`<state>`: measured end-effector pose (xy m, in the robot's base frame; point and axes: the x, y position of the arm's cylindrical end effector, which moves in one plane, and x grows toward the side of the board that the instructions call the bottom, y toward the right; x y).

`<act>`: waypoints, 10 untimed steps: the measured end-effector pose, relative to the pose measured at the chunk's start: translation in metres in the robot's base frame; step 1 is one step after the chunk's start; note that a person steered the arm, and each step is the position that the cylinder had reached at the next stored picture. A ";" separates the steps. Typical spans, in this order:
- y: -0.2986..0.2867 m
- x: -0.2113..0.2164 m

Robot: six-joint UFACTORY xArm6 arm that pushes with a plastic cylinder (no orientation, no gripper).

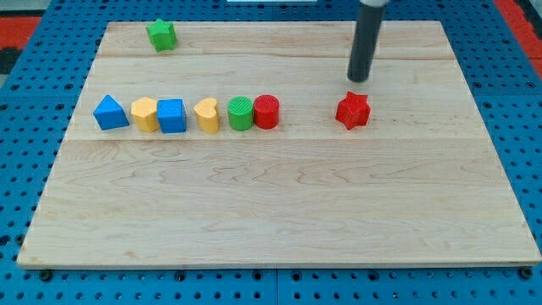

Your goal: Touch the bottom left of blue triangle

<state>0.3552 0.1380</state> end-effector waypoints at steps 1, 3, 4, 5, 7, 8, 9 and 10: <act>0.068 0.073; -0.084 0.169; -0.199 0.157; -0.319 0.131; -0.407 0.111; -0.418 0.105; -0.400 0.093; -0.384 0.066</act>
<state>0.4216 -0.2459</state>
